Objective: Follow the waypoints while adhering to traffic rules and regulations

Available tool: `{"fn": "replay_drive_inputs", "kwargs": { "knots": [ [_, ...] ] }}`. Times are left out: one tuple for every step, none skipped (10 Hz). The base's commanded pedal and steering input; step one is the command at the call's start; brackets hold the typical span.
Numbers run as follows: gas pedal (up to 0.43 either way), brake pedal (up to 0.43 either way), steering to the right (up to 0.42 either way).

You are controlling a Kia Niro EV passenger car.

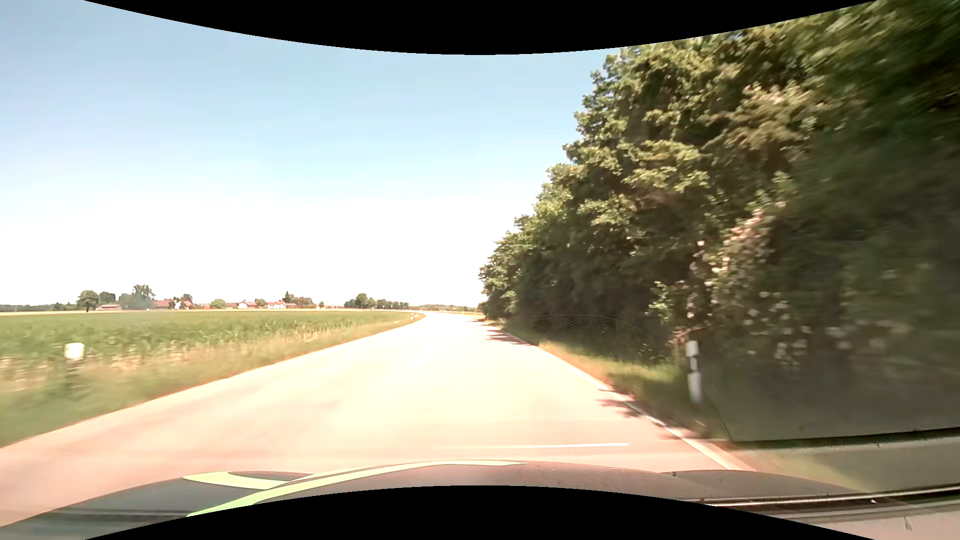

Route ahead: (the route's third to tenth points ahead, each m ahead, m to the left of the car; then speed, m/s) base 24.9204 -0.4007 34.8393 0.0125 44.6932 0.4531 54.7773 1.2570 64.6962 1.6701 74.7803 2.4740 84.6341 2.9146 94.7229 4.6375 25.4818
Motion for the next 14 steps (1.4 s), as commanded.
{"fn": "replay_drive_inputs", "kwargs": {
  "knots": [
    [0.197, 0.0, -0.007],
    [0.197, 0.0, -0.007],
    [0.189, 0.0, -0.007],
    [0.189, 0.0, -0.007],
    [0.189, 0.0, -0.008],
    [0.189, 0.0, -0.008],
    [0.177, 0.0, -0.008],
    [0.177, 0.0, -0.008],
    [0.177, 0.0, -0.009],
    [0.169, 0.0, -0.009],
    [0.157, 0.0, -0.009],
    [0.15, 0.0, -0.009],
    [0.15, 0.0, -0.009],
    [0.15, 0.0, -0.01]
  ]
}}
